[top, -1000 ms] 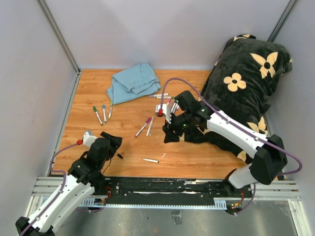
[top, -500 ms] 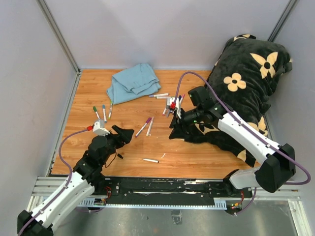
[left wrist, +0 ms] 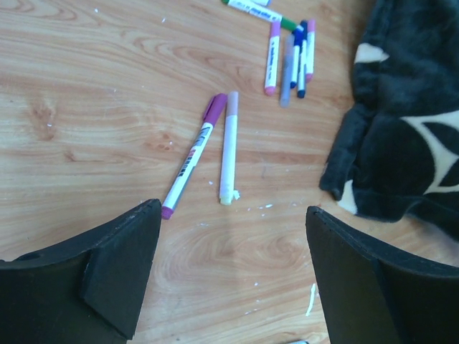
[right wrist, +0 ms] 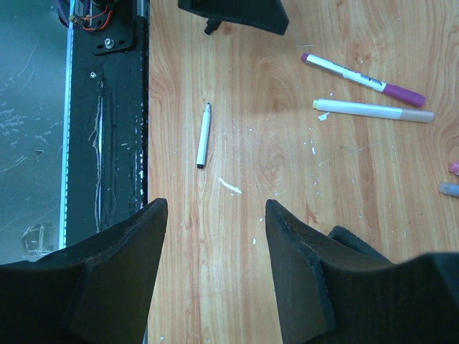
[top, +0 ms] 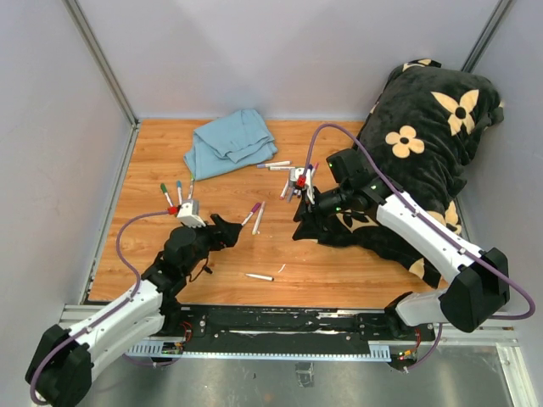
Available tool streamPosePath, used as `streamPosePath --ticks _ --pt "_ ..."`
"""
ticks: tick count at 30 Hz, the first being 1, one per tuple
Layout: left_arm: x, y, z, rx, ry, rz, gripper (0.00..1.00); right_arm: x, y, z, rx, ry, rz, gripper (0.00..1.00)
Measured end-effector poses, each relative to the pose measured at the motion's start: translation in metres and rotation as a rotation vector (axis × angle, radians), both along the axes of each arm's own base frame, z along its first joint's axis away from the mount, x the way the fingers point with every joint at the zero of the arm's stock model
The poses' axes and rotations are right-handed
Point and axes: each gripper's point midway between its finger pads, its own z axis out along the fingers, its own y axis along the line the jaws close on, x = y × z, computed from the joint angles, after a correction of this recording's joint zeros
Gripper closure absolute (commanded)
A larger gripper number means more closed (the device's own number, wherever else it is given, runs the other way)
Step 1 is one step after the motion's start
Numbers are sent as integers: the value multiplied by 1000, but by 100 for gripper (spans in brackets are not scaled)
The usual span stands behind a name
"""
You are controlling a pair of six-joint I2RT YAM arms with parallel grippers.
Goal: Open the pen caps
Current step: Pick up the pen from the center of the board.
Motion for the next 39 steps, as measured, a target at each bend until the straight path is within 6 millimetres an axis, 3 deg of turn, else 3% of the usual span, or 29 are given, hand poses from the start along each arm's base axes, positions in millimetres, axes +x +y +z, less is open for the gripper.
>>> streamPosePath --ticks 4,11,15,20,29,39 --pt "5 -4 -10 72 34 -28 14 0 0 1 3 -1 2 42" --pt "23 -13 -3 165 33 -60 14 -1 0 2 5 -4 3 42" --pt "29 -15 -10 227 66 -75 15 -1 0 2 5 -4 3 42" --pt "37 -17 -25 316 130 -95 26 -1 0 2 5 -4 3 42" --pt "63 -27 -43 469 226 -143 58 -1 0 2 5 -5 3 42" --pt "66 -30 -79 607 352 -231 59 -1 0 2 6 -5 4 42"
